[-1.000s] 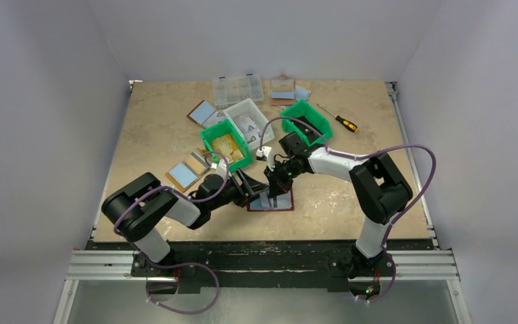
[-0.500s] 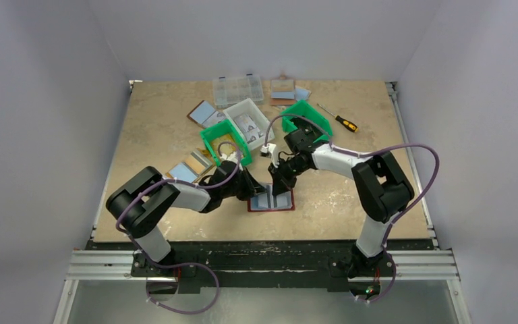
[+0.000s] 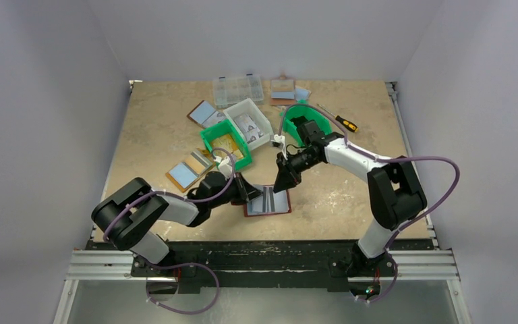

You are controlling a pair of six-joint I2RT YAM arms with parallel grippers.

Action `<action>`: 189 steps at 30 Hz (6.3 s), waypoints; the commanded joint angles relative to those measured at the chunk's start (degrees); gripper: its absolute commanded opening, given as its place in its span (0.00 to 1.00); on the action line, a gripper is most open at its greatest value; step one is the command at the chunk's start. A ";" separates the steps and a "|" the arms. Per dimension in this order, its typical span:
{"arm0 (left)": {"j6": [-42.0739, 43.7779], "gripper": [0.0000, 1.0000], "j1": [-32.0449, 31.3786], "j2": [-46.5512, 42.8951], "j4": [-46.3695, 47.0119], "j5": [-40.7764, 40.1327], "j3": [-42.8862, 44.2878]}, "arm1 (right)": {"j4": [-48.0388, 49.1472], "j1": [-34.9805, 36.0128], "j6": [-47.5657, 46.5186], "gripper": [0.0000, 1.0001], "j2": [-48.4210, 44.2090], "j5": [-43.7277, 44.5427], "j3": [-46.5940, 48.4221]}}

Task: Take the credit cards out of the card holder
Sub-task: Pick up the card holder from the center of the board, then remove the credit card from the card holder.

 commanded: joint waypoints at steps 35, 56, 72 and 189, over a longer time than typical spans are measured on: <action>3.52 0.00 -3.96 -2.55 29.63 -0.13 -5.11 | -9.50 -2.89 -3.10 0.29 5.63 -25.08 4.45; 4.93 0.25 -6.05 -7.58 13.02 -6.87 -1.91 | 0.53 -4.73 8.11 0.00 6.36 -22.23 1.23; -0.31 0.31 -2.89 -6.85 21.54 -0.63 -8.41 | 1.96 -6.60 9.22 0.00 9.21 -16.08 0.50; -0.37 0.00 -0.47 9.41 32.45 17.39 -2.03 | -14.89 -7.28 -10.33 0.37 12.38 -16.76 5.18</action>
